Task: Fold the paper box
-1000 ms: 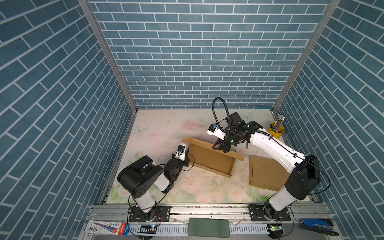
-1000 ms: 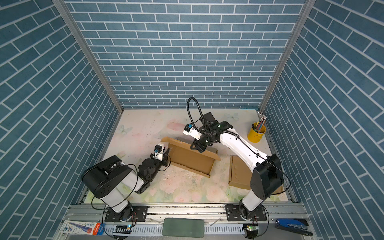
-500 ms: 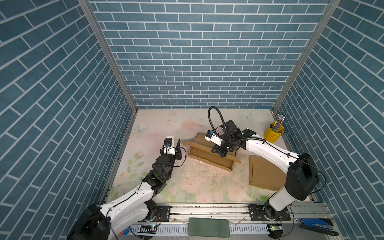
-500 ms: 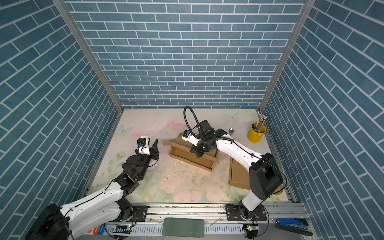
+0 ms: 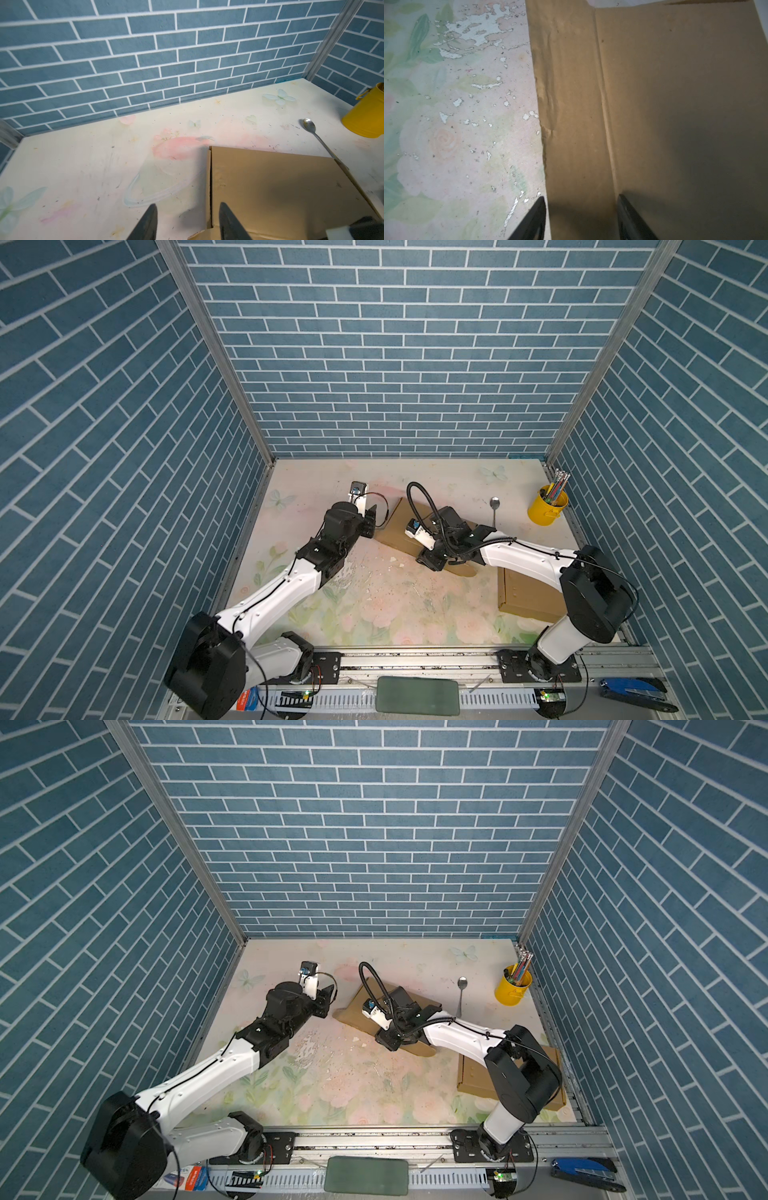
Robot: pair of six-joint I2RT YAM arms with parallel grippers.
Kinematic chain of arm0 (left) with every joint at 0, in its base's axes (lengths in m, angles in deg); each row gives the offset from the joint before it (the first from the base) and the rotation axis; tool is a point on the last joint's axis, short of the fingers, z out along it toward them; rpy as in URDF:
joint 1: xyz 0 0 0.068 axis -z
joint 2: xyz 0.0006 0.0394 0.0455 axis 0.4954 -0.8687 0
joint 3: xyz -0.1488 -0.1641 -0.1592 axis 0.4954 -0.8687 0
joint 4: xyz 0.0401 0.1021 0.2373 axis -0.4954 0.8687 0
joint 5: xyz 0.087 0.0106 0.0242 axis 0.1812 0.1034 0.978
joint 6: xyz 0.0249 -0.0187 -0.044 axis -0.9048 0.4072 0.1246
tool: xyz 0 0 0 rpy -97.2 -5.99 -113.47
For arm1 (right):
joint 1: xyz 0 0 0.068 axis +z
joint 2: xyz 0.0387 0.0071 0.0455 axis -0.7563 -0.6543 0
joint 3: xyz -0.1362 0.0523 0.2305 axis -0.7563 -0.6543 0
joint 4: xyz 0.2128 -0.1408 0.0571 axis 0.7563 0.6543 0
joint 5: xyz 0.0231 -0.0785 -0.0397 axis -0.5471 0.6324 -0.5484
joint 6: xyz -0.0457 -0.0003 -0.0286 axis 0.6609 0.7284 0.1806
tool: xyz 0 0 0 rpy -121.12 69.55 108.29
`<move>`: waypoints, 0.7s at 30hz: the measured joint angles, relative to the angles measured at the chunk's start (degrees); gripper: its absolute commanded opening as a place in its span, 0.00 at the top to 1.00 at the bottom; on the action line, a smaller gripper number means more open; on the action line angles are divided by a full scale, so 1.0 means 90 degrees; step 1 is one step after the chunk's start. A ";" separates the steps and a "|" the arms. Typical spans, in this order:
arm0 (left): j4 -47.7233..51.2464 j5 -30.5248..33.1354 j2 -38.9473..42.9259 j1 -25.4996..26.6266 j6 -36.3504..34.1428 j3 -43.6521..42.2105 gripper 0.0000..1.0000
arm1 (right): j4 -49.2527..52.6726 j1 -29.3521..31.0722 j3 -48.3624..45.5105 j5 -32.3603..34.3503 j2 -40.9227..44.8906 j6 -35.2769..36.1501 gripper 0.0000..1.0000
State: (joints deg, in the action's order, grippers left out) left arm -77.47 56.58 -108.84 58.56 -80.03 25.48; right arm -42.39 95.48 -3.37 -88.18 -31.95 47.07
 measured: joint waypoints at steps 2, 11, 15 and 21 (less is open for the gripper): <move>0.0075 -0.0447 -0.0379 -0.0056 0.0102 0.0248 0.54 | -0.0148 -0.0015 -0.0136 -0.0085 0.0039 -0.0112 0.38; 0.0114 -0.2091 -0.2084 -0.0066 0.0359 0.1333 0.58 | -0.0289 -0.0763 -0.0396 -0.0566 0.1202 -0.1093 0.40; -0.0107 -0.2538 -0.2749 -0.0063 0.0503 0.1387 0.61 | -0.0384 -0.1175 -0.0423 -0.0459 0.1409 -0.1948 0.53; -0.0262 -0.2837 -0.3075 -0.0063 0.0605 0.1190 0.62 | -0.0486 -0.1222 -0.0631 -0.0250 0.1078 -0.3106 0.56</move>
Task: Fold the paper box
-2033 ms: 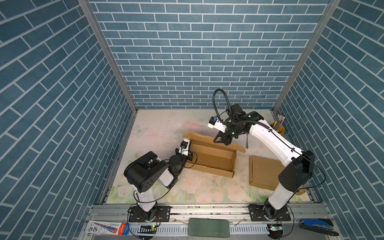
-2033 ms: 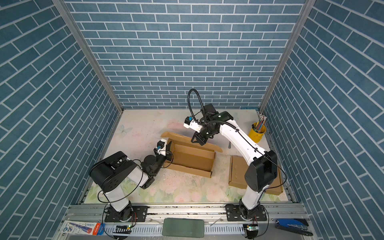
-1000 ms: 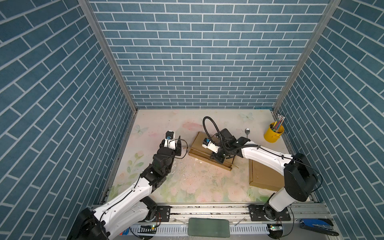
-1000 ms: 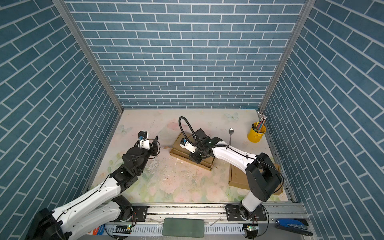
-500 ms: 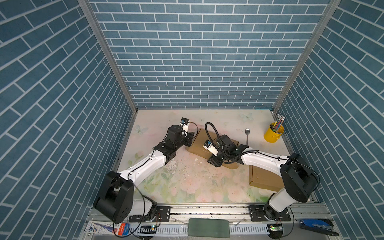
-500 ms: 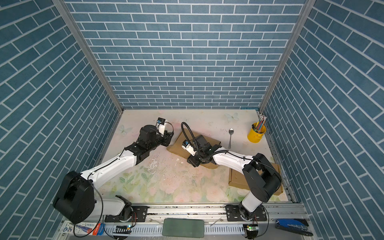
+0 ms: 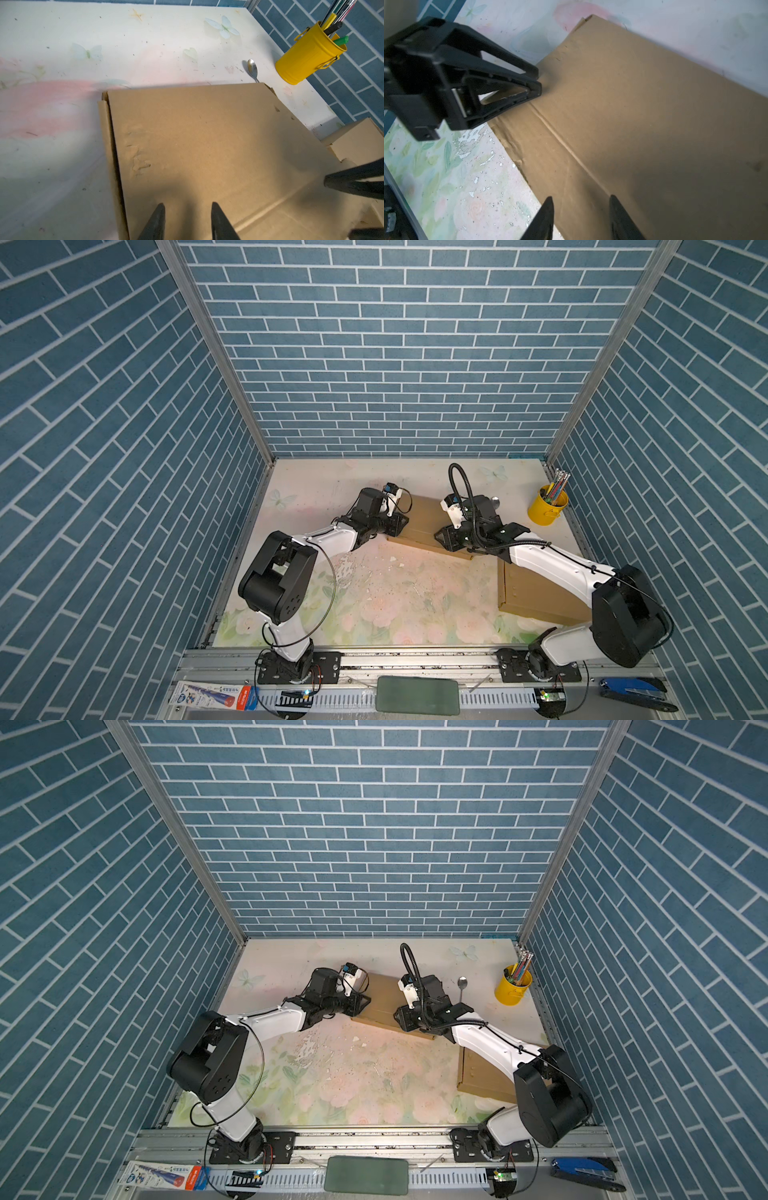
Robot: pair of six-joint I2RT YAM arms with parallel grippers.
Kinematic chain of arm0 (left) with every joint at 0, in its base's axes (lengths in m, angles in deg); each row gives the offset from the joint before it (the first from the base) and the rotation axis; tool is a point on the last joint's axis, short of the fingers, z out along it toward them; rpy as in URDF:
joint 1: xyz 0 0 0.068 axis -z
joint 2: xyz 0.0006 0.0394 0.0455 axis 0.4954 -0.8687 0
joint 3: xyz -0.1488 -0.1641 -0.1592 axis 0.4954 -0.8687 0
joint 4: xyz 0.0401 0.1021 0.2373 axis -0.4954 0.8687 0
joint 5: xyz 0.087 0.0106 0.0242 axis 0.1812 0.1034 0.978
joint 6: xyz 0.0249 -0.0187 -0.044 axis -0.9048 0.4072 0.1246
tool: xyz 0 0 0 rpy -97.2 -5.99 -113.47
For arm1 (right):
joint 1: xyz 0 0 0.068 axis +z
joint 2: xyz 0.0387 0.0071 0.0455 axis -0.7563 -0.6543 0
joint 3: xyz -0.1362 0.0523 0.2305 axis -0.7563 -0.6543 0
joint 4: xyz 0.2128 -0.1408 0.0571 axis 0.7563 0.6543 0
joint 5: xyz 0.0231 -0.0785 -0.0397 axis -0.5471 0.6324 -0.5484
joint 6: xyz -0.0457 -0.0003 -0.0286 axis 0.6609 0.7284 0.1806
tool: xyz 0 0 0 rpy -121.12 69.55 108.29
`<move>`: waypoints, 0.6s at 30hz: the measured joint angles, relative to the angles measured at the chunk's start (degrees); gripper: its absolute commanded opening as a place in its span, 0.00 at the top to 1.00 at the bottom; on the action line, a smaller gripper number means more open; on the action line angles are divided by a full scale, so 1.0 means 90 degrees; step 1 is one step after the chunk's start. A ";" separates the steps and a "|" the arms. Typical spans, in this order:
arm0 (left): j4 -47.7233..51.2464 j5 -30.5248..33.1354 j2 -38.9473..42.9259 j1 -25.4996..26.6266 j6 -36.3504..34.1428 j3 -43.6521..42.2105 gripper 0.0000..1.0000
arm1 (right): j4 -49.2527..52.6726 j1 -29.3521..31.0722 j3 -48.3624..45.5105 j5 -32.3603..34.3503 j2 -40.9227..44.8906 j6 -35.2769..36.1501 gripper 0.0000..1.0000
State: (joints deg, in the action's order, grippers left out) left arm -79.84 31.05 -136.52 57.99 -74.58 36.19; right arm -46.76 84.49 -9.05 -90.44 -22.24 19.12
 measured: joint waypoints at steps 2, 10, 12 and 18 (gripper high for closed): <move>-0.0066 -0.0010 -0.0007 0.0000 0.0005 -0.0053 0.63 | -0.0175 0.0000 -0.0216 0.0068 -0.0012 -0.0311 0.57; -0.0168 0.0075 -0.0379 0.0002 -0.0024 -0.0087 0.64 | -0.0435 -0.0073 -0.0238 0.0403 -0.0743 -0.1141 0.61; -0.0177 0.0129 -0.0381 0.0000 -0.0061 -0.0075 0.64 | -0.0483 -0.0087 -0.0209 0.0442 -0.0755 -0.1222 0.61; -0.0051 0.0182 -0.0289 0.0012 -0.0109 -0.0044 0.54 | -0.0257 -0.0391 -0.0206 0.0457 -0.0425 -0.1302 0.51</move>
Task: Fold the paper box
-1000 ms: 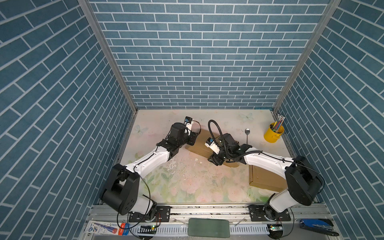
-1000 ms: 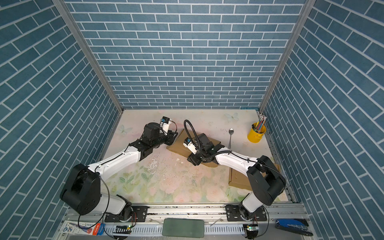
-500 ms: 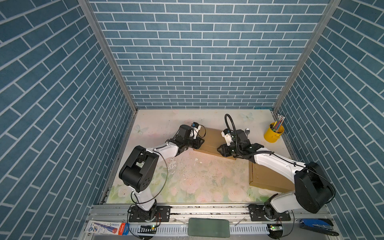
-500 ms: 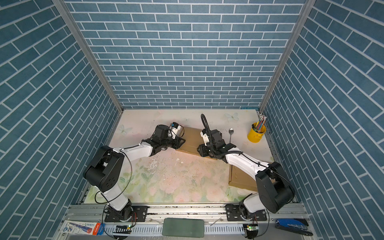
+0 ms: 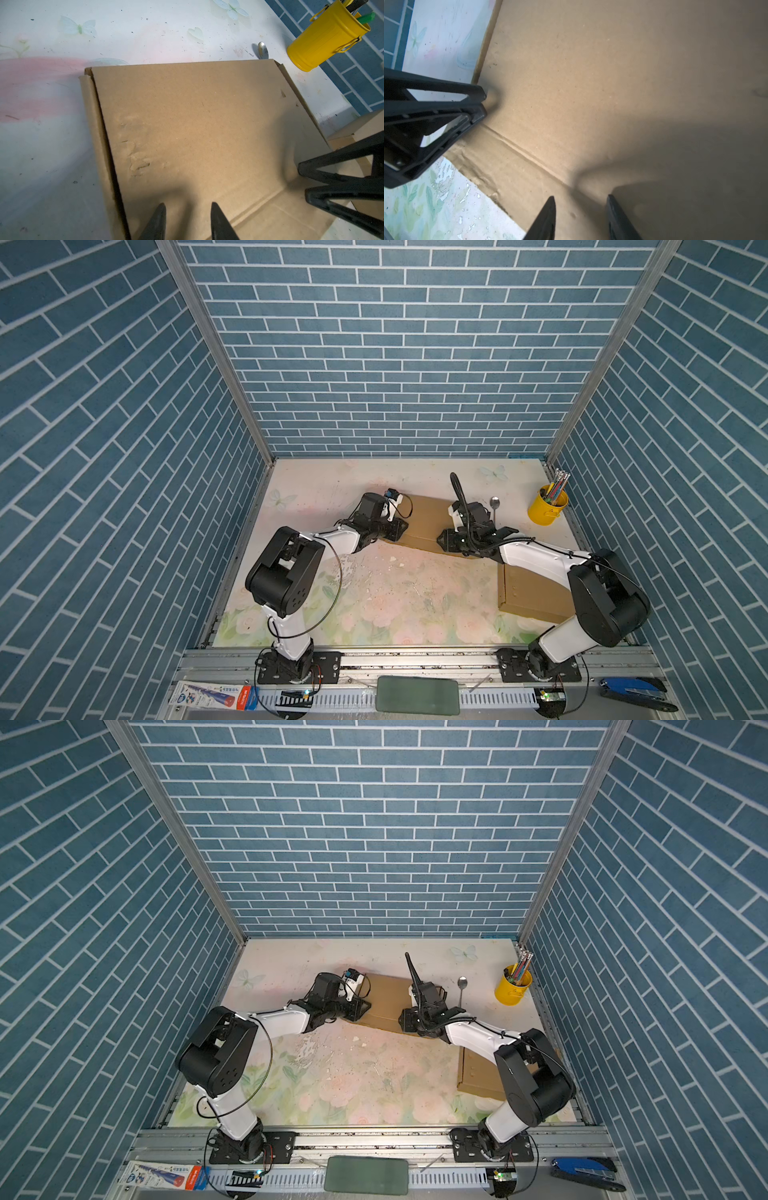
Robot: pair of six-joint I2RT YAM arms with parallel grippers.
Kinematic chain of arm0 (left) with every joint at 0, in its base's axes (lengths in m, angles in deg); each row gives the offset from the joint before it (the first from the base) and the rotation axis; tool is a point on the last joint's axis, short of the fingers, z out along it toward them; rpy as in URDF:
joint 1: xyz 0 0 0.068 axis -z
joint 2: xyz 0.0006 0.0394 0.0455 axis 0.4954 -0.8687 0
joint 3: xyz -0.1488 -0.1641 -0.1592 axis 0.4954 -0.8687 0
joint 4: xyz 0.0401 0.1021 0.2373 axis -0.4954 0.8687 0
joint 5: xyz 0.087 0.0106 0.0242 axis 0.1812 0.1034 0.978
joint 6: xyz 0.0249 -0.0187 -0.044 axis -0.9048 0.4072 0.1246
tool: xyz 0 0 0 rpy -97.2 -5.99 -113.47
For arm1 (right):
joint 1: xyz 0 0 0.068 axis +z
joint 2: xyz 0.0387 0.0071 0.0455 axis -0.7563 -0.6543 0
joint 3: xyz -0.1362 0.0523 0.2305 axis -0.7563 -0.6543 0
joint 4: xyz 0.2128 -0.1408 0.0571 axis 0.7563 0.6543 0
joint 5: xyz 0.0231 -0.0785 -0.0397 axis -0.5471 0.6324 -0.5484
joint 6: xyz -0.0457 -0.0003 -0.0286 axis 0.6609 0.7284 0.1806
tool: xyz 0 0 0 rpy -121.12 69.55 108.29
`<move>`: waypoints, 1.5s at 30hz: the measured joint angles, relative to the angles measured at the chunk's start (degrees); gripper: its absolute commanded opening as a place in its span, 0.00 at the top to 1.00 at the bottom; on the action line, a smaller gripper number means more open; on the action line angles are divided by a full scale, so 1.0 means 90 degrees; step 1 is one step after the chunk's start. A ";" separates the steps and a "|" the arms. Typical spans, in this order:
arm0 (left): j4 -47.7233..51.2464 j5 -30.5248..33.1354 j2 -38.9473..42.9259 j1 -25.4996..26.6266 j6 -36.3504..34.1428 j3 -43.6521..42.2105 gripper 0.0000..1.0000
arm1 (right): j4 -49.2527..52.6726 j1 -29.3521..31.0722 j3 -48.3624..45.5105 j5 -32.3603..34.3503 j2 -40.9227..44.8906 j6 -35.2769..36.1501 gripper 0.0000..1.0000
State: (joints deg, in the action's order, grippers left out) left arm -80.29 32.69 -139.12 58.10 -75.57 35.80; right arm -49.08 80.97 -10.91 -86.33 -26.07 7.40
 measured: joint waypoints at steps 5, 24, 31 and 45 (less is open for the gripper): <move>0.0529 0.0085 0.0257 -0.0012 -0.0049 0.0294 0.43 | 0.0374 -0.0709 -0.0007 0.0389 0.0984 0.0151 0.42; 0.2288 -0.0090 -0.0714 -0.0763 -0.0602 0.2268 0.18 | 0.0731 -0.2278 0.0063 -0.1307 0.0238 0.0199 0.18; 0.2528 -0.0627 -0.1345 -0.0891 -0.0624 0.2312 0.25 | 0.0223 -0.2336 0.0068 -0.1889 -0.0680 0.0087 0.34; 0.2822 -0.1489 -0.1855 -0.1120 -0.0617 0.2815 0.41 | -0.0427 -0.2633 0.0070 -0.2907 -0.0988 -0.0369 0.01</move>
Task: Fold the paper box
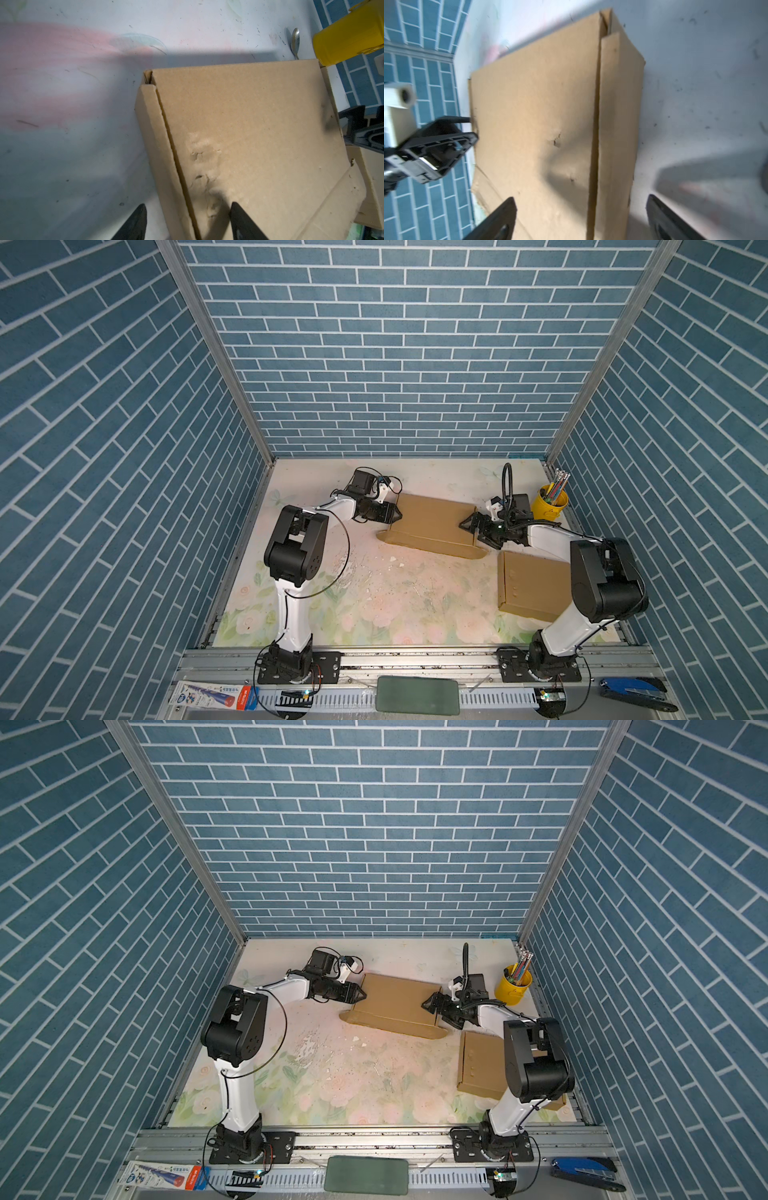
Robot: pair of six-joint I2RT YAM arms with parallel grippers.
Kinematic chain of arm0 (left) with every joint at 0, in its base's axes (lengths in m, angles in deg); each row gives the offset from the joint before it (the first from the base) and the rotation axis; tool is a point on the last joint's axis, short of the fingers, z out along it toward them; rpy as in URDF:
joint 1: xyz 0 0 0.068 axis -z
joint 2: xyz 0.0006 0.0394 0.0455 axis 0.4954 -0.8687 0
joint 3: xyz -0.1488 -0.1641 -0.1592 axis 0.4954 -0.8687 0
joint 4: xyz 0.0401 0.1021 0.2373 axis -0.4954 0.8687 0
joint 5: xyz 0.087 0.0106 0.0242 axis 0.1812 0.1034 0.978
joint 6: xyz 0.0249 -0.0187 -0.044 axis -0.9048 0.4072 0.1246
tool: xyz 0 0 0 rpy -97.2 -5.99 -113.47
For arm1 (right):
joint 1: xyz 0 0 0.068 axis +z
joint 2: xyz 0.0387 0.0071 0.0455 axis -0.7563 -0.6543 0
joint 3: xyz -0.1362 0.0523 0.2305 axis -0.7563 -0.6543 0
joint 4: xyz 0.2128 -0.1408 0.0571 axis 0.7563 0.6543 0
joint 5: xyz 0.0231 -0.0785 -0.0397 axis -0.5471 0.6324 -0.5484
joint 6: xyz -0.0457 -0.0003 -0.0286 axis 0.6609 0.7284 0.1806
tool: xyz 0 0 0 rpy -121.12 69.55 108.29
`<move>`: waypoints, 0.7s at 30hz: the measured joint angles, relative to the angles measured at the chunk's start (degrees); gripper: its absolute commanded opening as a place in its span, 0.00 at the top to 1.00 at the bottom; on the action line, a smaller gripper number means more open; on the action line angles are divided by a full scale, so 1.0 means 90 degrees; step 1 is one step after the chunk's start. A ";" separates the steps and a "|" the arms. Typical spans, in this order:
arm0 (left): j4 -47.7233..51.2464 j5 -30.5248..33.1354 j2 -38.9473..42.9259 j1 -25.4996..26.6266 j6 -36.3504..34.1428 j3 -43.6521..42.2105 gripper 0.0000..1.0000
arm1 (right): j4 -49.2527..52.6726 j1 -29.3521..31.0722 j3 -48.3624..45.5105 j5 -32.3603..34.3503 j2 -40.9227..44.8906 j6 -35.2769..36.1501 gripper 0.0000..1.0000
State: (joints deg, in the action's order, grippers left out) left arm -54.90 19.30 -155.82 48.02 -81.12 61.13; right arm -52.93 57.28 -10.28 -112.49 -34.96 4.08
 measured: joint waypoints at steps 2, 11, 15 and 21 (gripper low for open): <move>0.0165 -0.0151 -0.0189 -0.0063 -0.0007 0.0267 0.45 | -0.0134 -0.0046 -0.0012 -0.0151 -0.0056 -0.0148 0.01; 0.0826 -0.0821 -0.0627 -0.0321 -0.0022 0.0884 0.54 | -0.0593 -0.0073 -0.0126 -0.0687 -0.0097 -0.0658 0.01; 0.1022 -0.1025 -0.0716 -0.0483 -0.0034 0.0993 0.57 | -0.0685 -0.0073 -0.0146 -0.0850 -0.0265 -0.0699 0.01; 0.1234 -0.1413 -0.0850 -0.0789 0.0024 0.1103 0.61 | -0.0899 -0.0063 -0.0236 -0.1049 -0.0466 -0.0821 0.01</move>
State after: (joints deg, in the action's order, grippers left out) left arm -43.79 6.57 -163.47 40.92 -80.90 71.05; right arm -61.02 56.71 -12.40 -121.93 -39.16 -3.31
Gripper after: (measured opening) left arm 0.401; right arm 0.989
